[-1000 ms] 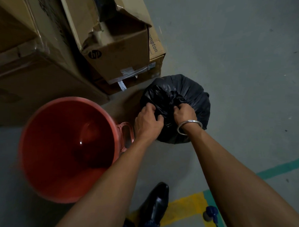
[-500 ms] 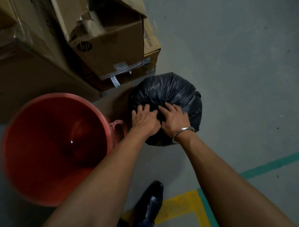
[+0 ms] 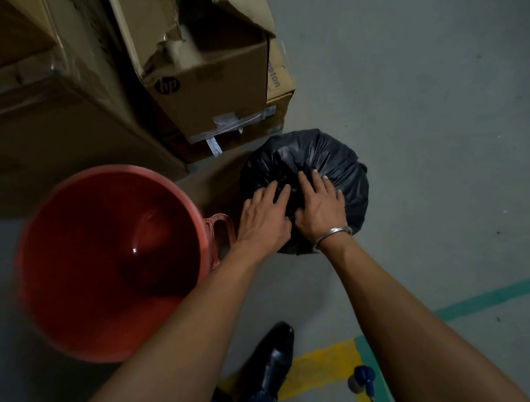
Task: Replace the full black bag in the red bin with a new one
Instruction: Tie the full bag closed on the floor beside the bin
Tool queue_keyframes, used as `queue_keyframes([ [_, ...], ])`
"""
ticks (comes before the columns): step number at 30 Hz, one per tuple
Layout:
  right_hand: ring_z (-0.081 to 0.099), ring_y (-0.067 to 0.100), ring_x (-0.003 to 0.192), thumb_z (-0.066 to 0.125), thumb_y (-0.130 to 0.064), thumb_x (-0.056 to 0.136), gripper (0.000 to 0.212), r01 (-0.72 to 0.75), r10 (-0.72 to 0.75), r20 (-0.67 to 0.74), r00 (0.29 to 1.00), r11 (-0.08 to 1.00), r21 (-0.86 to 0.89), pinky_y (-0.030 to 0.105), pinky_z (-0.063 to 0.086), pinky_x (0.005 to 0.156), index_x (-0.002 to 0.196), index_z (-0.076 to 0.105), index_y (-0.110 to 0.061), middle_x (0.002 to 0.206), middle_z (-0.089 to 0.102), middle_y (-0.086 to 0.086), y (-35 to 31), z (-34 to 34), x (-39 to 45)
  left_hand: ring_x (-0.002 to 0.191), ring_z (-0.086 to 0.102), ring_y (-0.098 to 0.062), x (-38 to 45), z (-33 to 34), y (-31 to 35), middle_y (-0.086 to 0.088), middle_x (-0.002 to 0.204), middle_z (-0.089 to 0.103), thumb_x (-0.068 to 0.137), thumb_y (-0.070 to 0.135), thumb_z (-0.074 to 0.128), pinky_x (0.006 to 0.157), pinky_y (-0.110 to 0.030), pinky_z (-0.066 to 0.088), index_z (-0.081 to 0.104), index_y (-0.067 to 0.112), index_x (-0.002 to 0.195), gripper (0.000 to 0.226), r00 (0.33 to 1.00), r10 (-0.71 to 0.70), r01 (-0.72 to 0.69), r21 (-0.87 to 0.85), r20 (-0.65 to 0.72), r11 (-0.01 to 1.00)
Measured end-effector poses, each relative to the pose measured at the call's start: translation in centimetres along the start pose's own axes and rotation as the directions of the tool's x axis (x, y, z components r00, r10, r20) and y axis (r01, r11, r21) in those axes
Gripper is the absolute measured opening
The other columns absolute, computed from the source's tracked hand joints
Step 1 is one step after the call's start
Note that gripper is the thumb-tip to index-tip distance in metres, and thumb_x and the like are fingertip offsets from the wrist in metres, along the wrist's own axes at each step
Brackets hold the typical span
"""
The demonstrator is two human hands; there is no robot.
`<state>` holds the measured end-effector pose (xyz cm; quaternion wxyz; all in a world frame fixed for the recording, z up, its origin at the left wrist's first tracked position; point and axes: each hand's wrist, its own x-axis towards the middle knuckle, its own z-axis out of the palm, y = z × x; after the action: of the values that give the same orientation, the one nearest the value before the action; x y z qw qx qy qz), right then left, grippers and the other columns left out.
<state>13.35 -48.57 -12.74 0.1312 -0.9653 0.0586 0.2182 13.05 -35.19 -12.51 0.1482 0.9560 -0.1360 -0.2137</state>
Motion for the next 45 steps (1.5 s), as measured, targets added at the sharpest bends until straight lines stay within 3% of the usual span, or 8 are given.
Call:
queue_keyframes([
  [17, 0.014, 0.038, 0.147, 0.059, -0.028, 0.077, 0.095, -0.1, 0.11, -0.122, 0.986, 0.991, 0.092, 0.06, 0.022, 0.115, 0.155, 0.005, -0.022, 0.162, 0.003, 0.016, -0.5, -1.6, 0.3, 0.148, 0.014, -0.031, 0.9, -1.2, 0.4, -0.01, 0.162, 0.014, 0.093, 0.033, 0.051, 0.117, -0.05, 0.024, 0.017, 0.02, 0.154, 0.071, 0.999, 0.002, -0.005, -0.069, -0.045, 0.998],
  [21, 0.041, 0.037, 0.133, 0.062, -0.036, 0.082, 0.087, -0.117, 0.117, 0.006, 0.993, 0.986, 0.118, 0.053, 0.039, 0.104, 0.153, 0.014, -0.023, 0.151, 0.035, 0.017, 0.2, -1.1, 0.9, 0.146, 0.019, -0.033, 0.8, -1.0, 0.3, -0.009, 0.162, 0.013, 0.093, 0.035, 0.048, 0.116, -0.049, 0.026, 0.015, 0.021, 0.154, 0.071, 1.0, 0.004, -0.006, -0.08, -0.023, 0.997],
  [24, 0.058, 0.036, 0.115, 0.068, -0.026, 0.083, 0.071, -0.022, 0.006, 0.077, 0.997, 0.976, 0.217, 0.041, 0.048, 0.092, 0.145, 0.034, -0.017, 0.127, 0.059, 0.018, 0.0, -0.3, 0.7, 0.135, 0.039, -0.036, 0.8, -0.2, 0.5, -0.011, 0.157, 0.025, 0.092, 0.035, 0.05, 0.108, -0.047, 0.037, 0.011, 0.025, 0.154, 0.074, 0.981, -0.117, 0.146, -0.192, 0.152, 0.97],
  [29, 0.063, 0.038, 0.101, 0.06, -0.004, 0.079, 0.044, -0.04, 0.049, -0.019, 0.999, 0.937, 0.347, 0.041, 0.051, 0.083, 0.122, 0.053, -0.007, 0.108, 0.067, 0.022, -1.8, 0.4, 0.4, 0.117, 0.058, -0.034, 0.9, 0.3, 0.8, -0.013, 0.127, 0.061, 0.087, 0.03, 0.062, 0.093, -0.036, 0.047, 0.043, 0.019, 0.138, 0.056, 0.823, -0.495, 0.555, -0.575, 0.277, 0.601],
  [32, 0.062, 0.036, 0.105, 0.055, -0.001, 0.08, 0.041, 0.007, 0.063, -0.141, 0.988, 0.894, 0.448, 0.038, 0.049, 0.088, 0.12, 0.06, -0.006, 0.111, 0.068, 0.02, -3.0, -0.1, 0.7, 0.11, 0.061, -0.032, 1.7, -0.4, 0.9, -0.014, 0.119, 0.065, 0.085, 0.026, 0.064, 0.089, -0.033, 0.049, 0.057, 0.014, 0.123, 0.04, 0.749, -0.578, 0.616, -0.663, 0.325, 0.426],
  [36, 0.063, 0.032, 0.1, 0.052, 0.003, 0.08, 0.04, 0.134, 0.016, -0.256, 0.967, 0.819, 0.557, 0.038, 0.05, 0.088, 0.119, 0.058, -0.007, 0.108, 0.067, 0.017, -4.9, -2.1, 1.3, 0.099, 0.066, -0.027, 2.5, -1.8, 1.0, -0.011, 0.111, 0.07, 0.083, 0.024, 0.064, 0.087, -0.038, 0.056, 0.064, 0.016, 0.117, 0.035, 0.734, -0.615, 0.507, -0.835, 0.288, 0.215],
  [40, 0.063, 0.026, 0.096, 0.051, 0.003, 0.079, 0.039, 0.218, -0.044, -0.289, 0.956, 0.767, 0.604, 0.036, 0.05, 0.085, 0.116, 0.058, -0.007, 0.104, 0.067, 0.012, -5.9, -3.8, 1.8, 0.102, 0.065, -0.024, 2.6, -3.3, 1.0, -0.008, 0.112, 0.07, 0.087, 0.022, 0.063, 0.09, -0.035, 0.053, 0.063, 0.018, 0.116, 0.03, 0.737, -0.659, 0.391, -0.889, 0.149, 0.236],
  [45, 0.061, 0.027, 0.087, 0.048, 0.004, 0.075, 0.035, 0.268, -0.025, -0.364, 0.931, 0.723, 0.636, 0.037, 0.047, 0.076, 0.109, 0.055, -0.003, 0.095, 0.065, 0.014, -6.0, -4.2, 2.1, 0.106, 0.063, -0.025, 2.6, -3.8, 1.3, -0.007, 0.115, 0.068, 0.089, 0.019, 0.06, 0.091, -0.033, 0.05, 0.058, 0.017, 0.116, 0.027, 0.763, -0.645, 0.337, -0.829, -0.037, 0.446],
])
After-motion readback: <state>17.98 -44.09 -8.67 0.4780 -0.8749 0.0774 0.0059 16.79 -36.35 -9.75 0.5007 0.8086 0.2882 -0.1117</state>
